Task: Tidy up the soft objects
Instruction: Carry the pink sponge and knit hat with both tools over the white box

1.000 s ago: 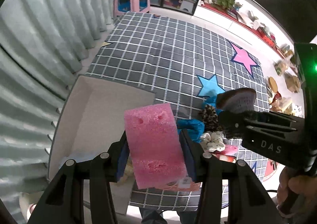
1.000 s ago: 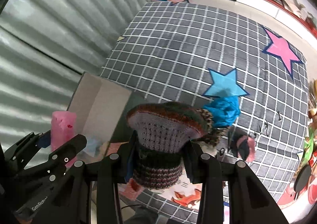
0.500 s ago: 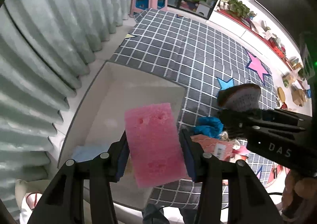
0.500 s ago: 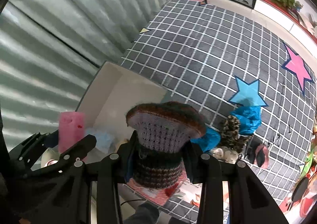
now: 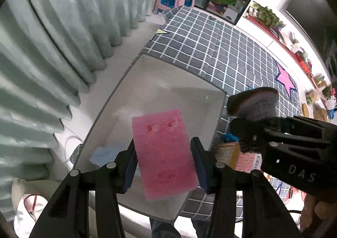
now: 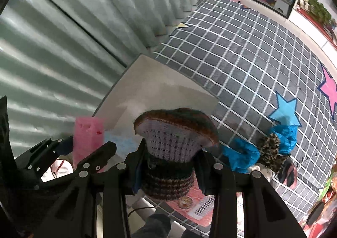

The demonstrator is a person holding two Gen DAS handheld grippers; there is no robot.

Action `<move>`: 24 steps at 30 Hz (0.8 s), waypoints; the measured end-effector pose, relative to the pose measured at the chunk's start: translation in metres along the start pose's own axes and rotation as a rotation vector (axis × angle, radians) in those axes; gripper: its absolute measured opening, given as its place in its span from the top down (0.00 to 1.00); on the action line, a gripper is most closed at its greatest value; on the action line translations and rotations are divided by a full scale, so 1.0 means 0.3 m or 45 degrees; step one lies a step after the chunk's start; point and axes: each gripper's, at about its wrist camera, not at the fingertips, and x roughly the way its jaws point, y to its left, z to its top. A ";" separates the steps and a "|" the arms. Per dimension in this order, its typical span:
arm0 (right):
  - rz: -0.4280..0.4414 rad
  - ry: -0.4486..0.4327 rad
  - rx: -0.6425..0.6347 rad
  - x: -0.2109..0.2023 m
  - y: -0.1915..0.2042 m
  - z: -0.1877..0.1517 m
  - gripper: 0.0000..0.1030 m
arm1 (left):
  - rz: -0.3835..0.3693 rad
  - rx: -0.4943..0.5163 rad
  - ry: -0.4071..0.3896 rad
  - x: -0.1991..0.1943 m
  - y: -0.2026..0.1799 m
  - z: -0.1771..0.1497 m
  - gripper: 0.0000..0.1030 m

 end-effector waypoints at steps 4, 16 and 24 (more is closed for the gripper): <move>0.008 0.019 -0.023 0.035 0.043 0.020 0.60 | 0.015 -0.031 0.016 0.025 0.049 0.005 0.49; 0.017 0.093 0.003 0.150 0.080 0.096 0.60 | 0.064 -0.087 0.069 0.132 0.129 0.039 0.49; 0.020 0.128 0.056 0.218 0.067 0.140 0.60 | 0.074 -0.102 0.123 0.213 0.136 0.056 0.49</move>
